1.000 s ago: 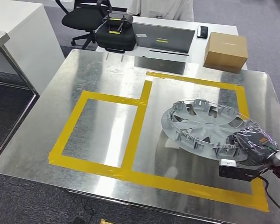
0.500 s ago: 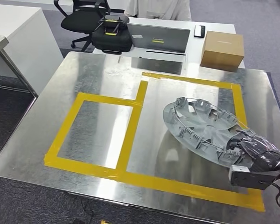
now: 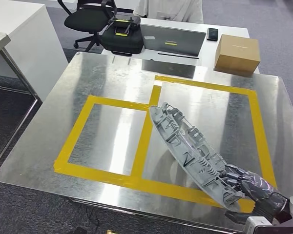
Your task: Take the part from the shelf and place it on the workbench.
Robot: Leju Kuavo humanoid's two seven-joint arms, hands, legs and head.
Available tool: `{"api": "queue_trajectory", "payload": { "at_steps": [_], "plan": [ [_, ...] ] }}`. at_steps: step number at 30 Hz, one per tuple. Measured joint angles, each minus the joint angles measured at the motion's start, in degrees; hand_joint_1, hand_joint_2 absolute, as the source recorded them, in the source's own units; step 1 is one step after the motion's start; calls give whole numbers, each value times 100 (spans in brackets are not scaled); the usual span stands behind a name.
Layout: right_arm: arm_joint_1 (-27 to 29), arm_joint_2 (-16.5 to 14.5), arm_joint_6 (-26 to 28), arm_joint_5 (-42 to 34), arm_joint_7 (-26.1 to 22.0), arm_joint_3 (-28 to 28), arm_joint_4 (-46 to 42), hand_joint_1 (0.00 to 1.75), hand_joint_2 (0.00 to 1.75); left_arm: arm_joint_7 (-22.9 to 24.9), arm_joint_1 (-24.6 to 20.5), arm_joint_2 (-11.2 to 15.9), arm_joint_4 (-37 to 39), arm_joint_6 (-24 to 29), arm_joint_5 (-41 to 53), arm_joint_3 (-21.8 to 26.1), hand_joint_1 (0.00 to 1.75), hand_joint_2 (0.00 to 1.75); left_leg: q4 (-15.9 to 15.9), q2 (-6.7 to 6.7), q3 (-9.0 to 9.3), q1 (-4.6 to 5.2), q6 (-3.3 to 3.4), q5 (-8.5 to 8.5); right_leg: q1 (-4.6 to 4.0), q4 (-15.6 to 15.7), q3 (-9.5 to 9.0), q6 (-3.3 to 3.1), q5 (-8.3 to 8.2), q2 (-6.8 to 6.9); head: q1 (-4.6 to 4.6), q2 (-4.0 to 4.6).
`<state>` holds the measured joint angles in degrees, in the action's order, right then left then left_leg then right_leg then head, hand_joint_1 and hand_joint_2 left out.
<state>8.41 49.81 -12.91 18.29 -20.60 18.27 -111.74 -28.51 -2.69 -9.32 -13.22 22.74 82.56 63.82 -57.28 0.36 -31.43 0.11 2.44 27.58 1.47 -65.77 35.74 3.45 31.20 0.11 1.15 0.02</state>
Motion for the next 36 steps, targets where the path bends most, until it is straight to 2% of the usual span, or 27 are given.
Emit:
{"api": "queue_trajectory", "payload": {
  "at_steps": [2,3,6,7,9,11,12,13,14,16,17,18,21,23,24,26,27,28,29,31,32,33,36],
  "plan": [
    [86,-62,87,171,31,-11,-81,0,0,3,-7,-4,0,13,-5,-1,0,0,-19,2,6,24,-42,22,-14,709,-374,-38,-211,0,2,0],
    [127,-86,122,217,43,-14,-116,0,0,5,-8,-4,0,18,-4,-2,0,0,-25,3,5,33,-70,28,-24,867,-463,-61,-229,-3,6,0],
    [273,-136,289,340,116,-19,-191,0,0,11,-7,-1,0,40,-9,-1,0,0,-41,3,5,24,-151,39,-32,904,-490,-148,-244,-11,9,0],
    [327,-146,373,405,157,-20,-212,0,0,14,-8,2,0,48,-11,-1,0,0,-128,2,-27,18,-184,113,-23,912,-493,-180,-255,-7,16,0],
    [437,-168,559,580,253,-17,-253,0,0,23,-8,5,0,56,-13,1,0,0,-648,-2,-241,4,-247,443,-6,925,-494,-225,-268,8,29,0],
    [540,-202,753,806,361,-4,-280,0,0,34,1,4,0,60,-18,1,0,0,-1425,-4,-577,-9,-284,808,-8,922,-487,-239,-266,15,35,0],
    [582,-222,841,928,417,6,-286,0,0,37,9,4,0,61,-22,1,0,0,-1662,-4,-677,-12,-289,870,-10,921,-486,-239,-265,14,35,0],
    [621,-246,933,1068,485,19,-290,0,0,41,16,3,0,62,-25,1,0,0,-1684,-4,-681,-12,-284,816,-12,920,-488,-239,-265,10,35,0],
    [650,-269,1032,1238,570,34,-293,0,0,50,20,3,0,62,-26,1,0,0,-1459,-4,-570,-12,-270,652,-14,920,-496,-238,-264,5,35,0],
    [687,-314,1233,1663,794,72,-300,0,0,81,20,3,0,63,-24,1,0,0,-623,-5,-168,-5,-223,263,-24,918,-511,-227,-259,-5,35,0],
    [692,-341,1330,1908,923,95,-301,0,0,96,17,3,0,64,-23,1,0,0,-272,-6,-5,3,-197,143,-33,914,-510,-212,-258,-13,33,0],
    [693,-373,1415,2146,1043,122,-300,0,0,105,14,-1,0,66,-22,1,0,0,-72,-6,82,11,-178,98,-39,912,-502,-191,-260,-17,32,0],
    [687,-480,1571,2593,1267,231,-293,0,0,110,20,-11,0,70,-24,0,0,0,23,-6,91,23,-97,69,-29,926,-476,-91,-272,-18,31,0],
    [679,-522,1601,2655,1312,275,-286,0,0,115,24,-14,0,78,-26,0,0,0,83,-9,98,8,-20,18,-25,720,-362,-46,-117,-12,13,0],
    [672,-538,1607,2674,1325,290,-280,0,0,117,23,-19,0,81,-27,1,0,0,105,-11,97,1,4,-2,-24,444,-223,-32,47,-9,1,0],
    [664,-586,1646,2779,1382,324,-258,0,0,120,27,-31,0,82,-25,1,0,0,105,-12,77,14,23,-8,-27,-334,142,-11,410,-10,-16,0],
    [661,-623,1689,2888,1439,348,-237,0,0,123,33,-38,0,80,-21,1,0,0,102,-13,73,21,26,-8,-27,-626,282,-4,498,-9,-16,0],
    [658,-670,1745,3041,1516,379,-209,0,0,126,38,-40,0,79,-18,1,0,0,99,-13,74,26,27,-6,-27,-722,329,-2,475,-8,-17,0],
    [647,-722,1804,3214,1604,415,-175,0,0,128,40,-40,0,78,-14,1,0,0,96,-12,79,28,25,-3,-27,-576,259,-8,341,-7,-16,0],
    [598,-834,1911,3587,1789,498,-86,0,0,127,35,-43,0,76,-11,1,0,0,82,-10,94,29,6,13,-26,235,-144,-33,-50,-4,-18,0],
    [562,-894,1955,3763,1873,541,-31,0,0,126,30,-45,0,75,-9,0,0,0,67,-7,92,39,-14,26,-32,606,-340,-57,-175,-7,-16,0],
    [530,-953,1997,3922,1947,584,24,0,0,125,27,-46,0,74,-5,0,0,0,54,-5,85,49,-40,33,-40,848,-467,-83,-235,-10,-13,0],
    [459,-1103,2095,4250,2087,721,161,0,0,131,26,-49,0,68,8,-1,0,0,39,-2,66,54,-124,34,-59,941,-516,-162,-252,-15,-7,0]
  ]
}}
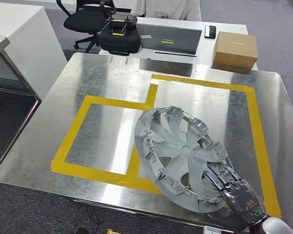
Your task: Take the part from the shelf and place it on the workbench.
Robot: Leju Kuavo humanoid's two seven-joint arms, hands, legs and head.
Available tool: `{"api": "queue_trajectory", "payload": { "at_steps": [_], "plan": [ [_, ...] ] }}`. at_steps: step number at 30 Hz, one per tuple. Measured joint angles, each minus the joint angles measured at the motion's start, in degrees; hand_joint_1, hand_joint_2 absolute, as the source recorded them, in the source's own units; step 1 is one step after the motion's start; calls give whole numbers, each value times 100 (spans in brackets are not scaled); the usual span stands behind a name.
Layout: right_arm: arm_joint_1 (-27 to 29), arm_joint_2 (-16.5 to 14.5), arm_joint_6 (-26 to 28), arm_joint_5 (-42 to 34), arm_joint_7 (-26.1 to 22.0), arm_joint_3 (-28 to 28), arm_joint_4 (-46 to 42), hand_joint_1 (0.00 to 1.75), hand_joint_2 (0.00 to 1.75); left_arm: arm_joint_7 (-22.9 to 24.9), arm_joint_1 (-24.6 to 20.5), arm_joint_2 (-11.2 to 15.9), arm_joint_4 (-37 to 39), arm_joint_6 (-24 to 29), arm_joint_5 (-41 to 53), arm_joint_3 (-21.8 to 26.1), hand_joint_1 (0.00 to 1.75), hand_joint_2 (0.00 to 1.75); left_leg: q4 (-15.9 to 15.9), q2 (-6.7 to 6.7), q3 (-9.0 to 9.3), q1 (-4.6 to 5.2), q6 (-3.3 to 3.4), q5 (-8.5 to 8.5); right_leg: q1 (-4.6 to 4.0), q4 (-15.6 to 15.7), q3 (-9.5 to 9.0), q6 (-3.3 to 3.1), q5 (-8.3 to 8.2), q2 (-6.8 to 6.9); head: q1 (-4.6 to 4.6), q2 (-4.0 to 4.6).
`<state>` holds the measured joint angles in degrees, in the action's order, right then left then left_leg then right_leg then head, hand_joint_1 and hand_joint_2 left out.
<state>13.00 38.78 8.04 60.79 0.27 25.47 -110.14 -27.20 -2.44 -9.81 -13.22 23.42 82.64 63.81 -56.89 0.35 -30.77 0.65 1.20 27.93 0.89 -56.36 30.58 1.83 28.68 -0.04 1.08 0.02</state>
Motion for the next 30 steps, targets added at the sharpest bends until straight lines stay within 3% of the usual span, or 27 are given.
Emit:
{"api": "queue_trajectory", "payload": {
  "at_steps": [2,3,5,6,7,8,11,13,15,17,19,21,22,23,25,27,28,30],
  "plan": [
    [-64,-93,72,288,135,93,78,0,0,11,-5,-1,0,-5,10,-1,0,0,-161,-3,-58,-13,-66,130,17,25,-8,-59,-23,8,11,0],
    [-104,-144,116,525,237,143,124,0,0,21,-9,-1,0,-11,19,-1,0,0,-401,-5,-160,-21,-98,283,29,38,-11,-85,-30,17,18,0],
    [-196,-280,223,1206,463,251,265,0,0,45,-11,-4,0,-25,43,-1,0,0,-1178,-8,-511,-41,-141,663,29,36,1,-113,-30,30,25,0],
    [-254,-373,284,1562,544,313,363,0,0,56,-8,-7,0,-30,54,-1,0,0,-1517,-8,-671,-48,-152,779,28,34,7,-118,-30,33,23,0],
    [-320,-484,357,1884,598,377,477,0,0,62,-4,-11,0,-32,61,-1,0,0,-1681,-8,-750,-52,-158,785,27,32,11,-120,-30,32,23,0],
    [-390,-604,443,2133,628,436,589,0,0,64,-4,-15,0,-33,65,-1,0,0,-1595,-8,-717,-55,-155,665,27,27,10,-120,-30,30,25,0],
    [-577,-928,744,2612,718,562,866,0,0,62,-26,-28,0,-33,67,-2,0,0,-451,-10,-205,-52,-112,84,17,6,-5,-92,-14,28,23,0],
    [-696,-1074,890,2756,766,609,987,0,0,61,-45,-38,0,-31,69,-3,0,0,-55,-11,-42,-40,-77,-10,1,-8,16,-43,-12,28,20,0],
    [-790,-1184,1001,2842,813,649,1074,0,0,60,-50,-45,0,-30,68,-3,0,0,-34,-11,-54,-32,-26,-8,2,-1,31,22,-21,27,19,0],
    [-857,-1244,1180,2896,915,690,1130,0,0,61,-53,-50,0,-29,67,-3,0,0,10,-11,-50,-46,49,-39,15,-109,106,82,75,24,10,0],
    [-937,-1266,1385,2916,1055,731,1165,0,0,62,-61,-56,0,-28,68,-3,0,0,41,-16,-51,-58,101,-62,21,-663,387,122,384,19,0,0],
    [-988,-1284,1495,2922,1150,770,1196,0,0,62,-61,-62,0,-27,68,-3,0,0,38,-20,-59,-47,120,-59,22,-1483,782,146,711,18,-1,0],
    [-996,-1291,1516,2924,1171,790,1214,0,0,62,-58,-65,0,-27,68,-3,0,0,37,-19,-56,-42,125,-56,22,-1723,907,150,750,18,0,0],
    [-999,-1296,1530,2925,1182,810,1230,0,0,62,-56,-66,0,-27,68,-3,0,0,34,-14,-49,-38,128,-52,21,-1736,926,147,673,18,-1,0],
    [-1008,-1315,1587,2925,1192,846,1250,0,0,64,-56,-73,0,-27,70,-3,0,0,24,-1,-24,-36,118,-34,21,-1087,637,119,250,19,-2,0],
    [-1013,-1368,1680,2861,1138,856,1248,0,0,71,-59,-82,0,-27,79,-3,0,0,2,7,-19,-22,81,-6,13,-329,263,78,-31,17,2,0],
    [-1007,-1408,1716,2747,1054,852,1243,0,0,74,-59,-86,0,-26,83,-3,0,0,-12,8,-32,-12,55,0,6,-135,167,57,-65,14,7,0],
    [-972,-1499,1709,2238,745,828,1209,0,0,74,-57,-90,0,-23,85,-3,0,0,-34,6,-62,0,12,0,-9,-56,129,16,-36,2,16,0]
  ]
}}
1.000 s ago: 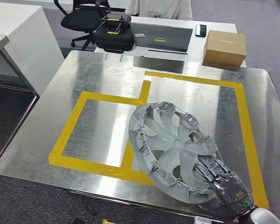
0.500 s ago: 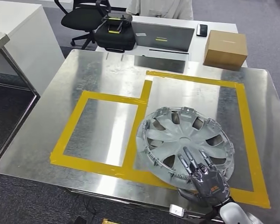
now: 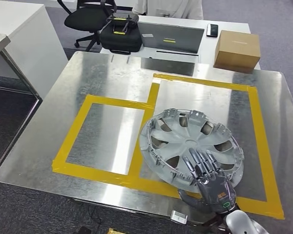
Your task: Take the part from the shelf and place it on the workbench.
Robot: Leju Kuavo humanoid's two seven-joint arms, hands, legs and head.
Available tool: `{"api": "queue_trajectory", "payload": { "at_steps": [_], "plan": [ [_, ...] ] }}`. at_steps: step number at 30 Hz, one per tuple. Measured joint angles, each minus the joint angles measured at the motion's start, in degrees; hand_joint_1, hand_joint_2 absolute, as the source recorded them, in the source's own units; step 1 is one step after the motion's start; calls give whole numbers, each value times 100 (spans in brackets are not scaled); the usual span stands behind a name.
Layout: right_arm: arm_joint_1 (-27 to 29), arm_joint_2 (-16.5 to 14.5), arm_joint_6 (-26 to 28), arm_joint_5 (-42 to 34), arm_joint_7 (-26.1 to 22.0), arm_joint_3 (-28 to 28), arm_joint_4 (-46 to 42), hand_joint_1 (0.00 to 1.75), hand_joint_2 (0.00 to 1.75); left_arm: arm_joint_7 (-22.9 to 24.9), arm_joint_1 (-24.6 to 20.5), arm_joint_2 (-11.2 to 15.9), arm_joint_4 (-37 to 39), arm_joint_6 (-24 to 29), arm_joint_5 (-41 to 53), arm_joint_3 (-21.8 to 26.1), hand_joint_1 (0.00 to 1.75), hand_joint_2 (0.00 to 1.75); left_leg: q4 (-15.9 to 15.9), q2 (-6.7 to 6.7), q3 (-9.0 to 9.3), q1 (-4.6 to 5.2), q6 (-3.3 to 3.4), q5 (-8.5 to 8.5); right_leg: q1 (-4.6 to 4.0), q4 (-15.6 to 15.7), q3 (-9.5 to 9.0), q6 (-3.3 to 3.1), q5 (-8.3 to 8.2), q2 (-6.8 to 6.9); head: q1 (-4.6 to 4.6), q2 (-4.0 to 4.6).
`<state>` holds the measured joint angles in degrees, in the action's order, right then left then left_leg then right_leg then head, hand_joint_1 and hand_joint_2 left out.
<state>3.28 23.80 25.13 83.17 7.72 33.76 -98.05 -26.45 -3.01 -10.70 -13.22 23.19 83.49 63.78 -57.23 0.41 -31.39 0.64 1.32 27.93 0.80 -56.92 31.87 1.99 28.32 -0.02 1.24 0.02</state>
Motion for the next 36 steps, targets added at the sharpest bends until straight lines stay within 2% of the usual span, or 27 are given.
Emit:
{"api": "queue_trajectory", "payload": {
  "at_steps": [2,3,4,6,7,8,9,11,12,13,14,16,18,19,21,22,23,24,25,27,28,29,33,35,36],
  "plan": [
    [33,-88,-119,-676,-377,-42,-83,0,0,-14,1,1,0,4,-3,0,0,0,-62,-4,-17,-11,-55,64,15,3,-2,-55,-9,3,3,0],
    [39,-128,-200,-983,-546,-66,-140,0,0,-25,-3,3,0,8,-8,0,0,0,-218,-6,-78,-19,-90,173,25,11,-11,-91,-11,9,10,0],
    [40,-166,-277,-1229,-676,-85,-190,0,0,-36,-6,4,0,10,-13,0,0,0,-499,-9,-198,-30,-126,337,33,18,-18,-119,-11,17,15,0],
    [60,-233,-406,-1614,-889,-120,-263,0,0,-52,-3,4,0,13,-19,1,0,0,-1291,-12,-556,-49,-172,700,31,17,-21,-149,-2,26,26,0],
    [79,-267,-457,-1784,-992,-137,-287,0,0,-57,2,4,0,13,-20,1,0,0,-1591,-12,-698,-56,-183,788,29,16,-23,-153,0,27,25,0],
    [101,-299,-498,-1947,-1097,-156,-310,0,0,-61,8,4,0,14,-22,2,0,0,-1699,-12,-753,-61,-186,765,29,15,-28,-154,2,25,26,0],
    [122,-329,-534,-2099,-1190,-175,-333,0,0,-64,11,4,0,16,-25,2,0,0,-1577,-12,-703,-64,-182,633,29,15,-37,-153,4,21,26,0],
    [156,-383,-575,-2327,-1330,-211,-388,0,0,-66,9,5,0,22,-30,2,0,0,-812,-12,-354,-66,-150,208,28,14,-64,-141,14,13,26,0],
    [167,-402,-591,-2430,-1385,-226,-415,0,0,-68,6,6,0,26,-32,2,0,0,-425,-11,-180,-61,-131,67,17,6,-67,-125,22,8,25,0],
    [177,-416,-606,-2540,-1443,-239,-440,0,0,-72,1,7,0,30,-34,2,0,0,-164,-11,-68,-55,-115,-7,7,1,-59,-102,24,4,21,0],
    [187,-426,-624,-2654,-1501,-251,-464,0,0,-76,-1,8,0,34,-37,2,0,0,-56,-9,-30,-48,-98,-7,-1,-3,-46,-75,25,2,19,0],
    [206,-451,-648,-2835,-1596,-280,-520,0,0,-83,4,8,0,39,-45,3,0,0,-27,-10,-36,-49,-46,-7,0,1,-28,-11,24,1,18,0],
    [222,-472,-653,-2908,-1647,-318,-580,0,0,-83,9,7,0,43,-51,4,0,0,13,-14,-24,-69,29,-36,7,-148,52,41,146,1,7,0],
    [227,-478,-654,-2926,-1659,-335,-605,0,0,-84,6,5,0,45,-54,4,0,0,33,-17,-19,-82,60,-51,9,-386,167,61,291,1,-4,0],
    [249,-482,-658,-2956,-1671,-362,-623,0,0,-84,5,4,0,48,-55,5,0,0,34,-20,-24,-78,85,-53,12,-1147,523,91,658,2,-25,0],
    [269,-484,-659,-2991,-1683,-370,-625,0,0,-84,9,2,0,49,-61,6,0,0,32,-22,-25,-74,88,-51,13,-1499,694,103,785,3,-26,0],
    [289,-486,-659,-3043,-1702,-378,-626,0,0,-84,13,2,0,51,-71,7,0,0,31,-24,-25,-70,90,-49,13,-1714,806,111,832,3,-25,0],
    [305,-487,-661,-3121,-1732,-387,-630,0,0,-84,14,2,0,55,-84,8,0,0,29,-24,-22,-68,91,-47,13,-1727,823,112,769,4,-25,0],
    [325,-491,-672,-3241,-1772,-402,-643,0,0,-84,15,2,0,60,-100,9,0,0,28,-22,-14,-68,88,-42,14,-1515,728,107,605,6,-25,0],
    [398,-525,-751,-3819,-1920,-483,-725,0,0,-92,17,-2,0,79,-147,16,0,0,22,-13,13,-61,62,-20,10,-681,313,87,202,11,-27,0],
    [456,-557,-810,-4251,-2014,-544,-788,0,0,-97,21,-3,0,90,-177,21,0,0,9,-6,16,-50,39,-5,8,-316,118,66,86,9,-26,0],
    [527,-594,-869,-4749,-2113,-614,-857,0,0,-99,29,-4,0,104,-205,28,0,0,-4,0,12,-41,12,3,3,-92,-2,43,41,5,-22,0],
    [843,-734,-985,-6353,-2382,-926,-1076,0,0,39,68,-3,0,162,-244,72,0,0,-47,3,-6,-42,-82,39,0,-16,-50,-57,51,-5,-15,0],
    [972,-807,-991,-6848,-2467,-1126,-1184,0,0,133,73,-8,0,216,-256,115,0,0,-400,-4,-141,-51,-145,286,20,-4,-67,-114,49,9,0,0],
    [1046,-847,-999,-7070,-2508,-1241,-1238,0,0,175,76,-11,0,246,-262,137,0,0,-761,-8,-296,-56,-173,482,22,-3,-73,-135,53,18,6,0]
  ]
}}
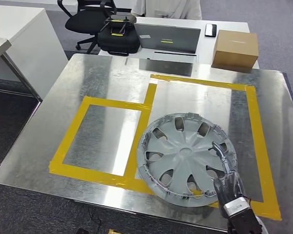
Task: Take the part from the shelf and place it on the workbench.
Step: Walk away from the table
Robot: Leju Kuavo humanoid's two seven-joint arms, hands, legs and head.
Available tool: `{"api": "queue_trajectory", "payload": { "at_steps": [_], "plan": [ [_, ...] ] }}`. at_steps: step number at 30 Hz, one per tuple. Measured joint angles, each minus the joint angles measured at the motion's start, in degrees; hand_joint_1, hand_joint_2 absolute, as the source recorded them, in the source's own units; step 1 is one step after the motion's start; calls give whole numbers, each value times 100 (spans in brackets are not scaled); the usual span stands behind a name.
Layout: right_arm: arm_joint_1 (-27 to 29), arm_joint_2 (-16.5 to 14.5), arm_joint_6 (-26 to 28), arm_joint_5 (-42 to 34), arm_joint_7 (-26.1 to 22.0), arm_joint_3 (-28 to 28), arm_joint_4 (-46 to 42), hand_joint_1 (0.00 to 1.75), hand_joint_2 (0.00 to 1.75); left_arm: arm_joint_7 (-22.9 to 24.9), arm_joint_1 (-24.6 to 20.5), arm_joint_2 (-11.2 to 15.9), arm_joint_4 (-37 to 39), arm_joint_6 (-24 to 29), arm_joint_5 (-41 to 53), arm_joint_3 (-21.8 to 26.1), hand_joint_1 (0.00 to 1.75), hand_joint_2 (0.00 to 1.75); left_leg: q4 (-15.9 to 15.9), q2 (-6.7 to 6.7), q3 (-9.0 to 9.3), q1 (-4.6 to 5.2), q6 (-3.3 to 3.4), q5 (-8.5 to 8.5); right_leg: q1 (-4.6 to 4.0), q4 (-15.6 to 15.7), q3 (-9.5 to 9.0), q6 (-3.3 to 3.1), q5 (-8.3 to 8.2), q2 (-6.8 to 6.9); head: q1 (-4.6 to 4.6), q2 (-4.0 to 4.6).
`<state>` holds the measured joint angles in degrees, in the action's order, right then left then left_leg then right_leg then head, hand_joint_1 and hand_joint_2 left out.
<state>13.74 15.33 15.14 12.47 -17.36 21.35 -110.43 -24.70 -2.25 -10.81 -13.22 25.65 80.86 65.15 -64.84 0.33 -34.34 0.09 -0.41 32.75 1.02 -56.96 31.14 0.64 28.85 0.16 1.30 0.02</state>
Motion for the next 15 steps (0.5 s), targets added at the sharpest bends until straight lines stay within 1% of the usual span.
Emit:
{"api": "queue_trajectory", "payload": {
  "at_steps": [1,2,3,4,5,6,7,8,9,11,12,13,14,15],
  "plan": [
    [77,-29,-24,-149,-33,-97,-37,0,0,28,4,-5,0,20,-7,17,0,0,-416,-3,-187,-4,-15,188,-3,-1,-2,-14,5,9,3,0],
    [157,-57,-63,-289,-62,-190,-65,0,0,49,13,-11,0,34,-10,27,0,0,-747,-4,-337,-7,-19,302,-8,-3,-3,-18,6,14,1,0],
    [235,-83,-117,-423,-91,-277,-91,0,0,62,23,-16,0,49,-13,33,0,0,-914,-4,-414,-8,-15,313,-13,-6,-6,-21,8,16,2,0],
    [300,-110,-170,-540,-115,-355,-114,0,0,73,30,-22,0,64,-15,38,0,0,-846,-4,-382,-8,1,208,-18,-8,-11,-22,8,12,2,0],
    [354,-139,-212,-632,-133,-427,-139,0,0,78,34,-26,0,79,-16,43,0,0,-569,-4,-252,-6,28,18,-24,-10,-20,-22,8,4,3,0],
    [400,-168,-244,-702,-146,-488,-163,0,0,81,34,-26,0,91,-16,49,0,0,-159,-3,-63,0,67,-196,-29,-11,-28,-20,9,-3,2,0],
    [435,-194,-266,-758,-153,-539,-181,0,0,85,31,-27,0,99,-16,54,0,0,223,-3,112,9,104,-352,-42,-18,-27,-12,12,-9,0,0],
    [463,-216,-282,-799,-157,-584,-194,0,0,87,26,-27,0,106,-14,58,0,0,507,-3,236,20,133,-442,-50,-25,-15,3,9,-13,-1,0],
    [488,-236,-296,-831,-158,-622,-201,0,0,89,23,-30,0,111,-13,61,0,0,659,-2,292,32,152,-467,-54,-30,3,26,3,-14,-3,0],
    [531,-263,-311,-870,-157,-680,-210,0,0,90,27,-36,0,119,-13,63,0,0,709,-2,286,37,175,-470,-50,-26,32,89,-17,-15,-3,0],
    [549,-274,-316,-882,-157,-703,-216,0,0,91,33,-39,0,121,-13,64,0,0,730,-7,280,28,198,-493,-45,-38,50,121,5,-16,-5,0],
    [560,-278,-318,-889,-157,-720,-222,0,0,92,34,-41,0,121,-13,66,0,0,753,-13,275,15,227,-520,-42,-116,92,149,85,-15,-10,0],
    [566,-282,-318,-896,-156,-736,-226,0,0,97,33,-44,0,121,-11,66,0,0,775,-19,264,3,257,-548,-39,-306,179,174,232,-16,-19,0],
    [574,-288,-317,-901,-156,-750,-227,0,0,103,29,-46,0,121,-9,66,0,0,781,-25,243,0,278,-569,-34,-632,323,196,440,-16,-25,0]
  ]
}}
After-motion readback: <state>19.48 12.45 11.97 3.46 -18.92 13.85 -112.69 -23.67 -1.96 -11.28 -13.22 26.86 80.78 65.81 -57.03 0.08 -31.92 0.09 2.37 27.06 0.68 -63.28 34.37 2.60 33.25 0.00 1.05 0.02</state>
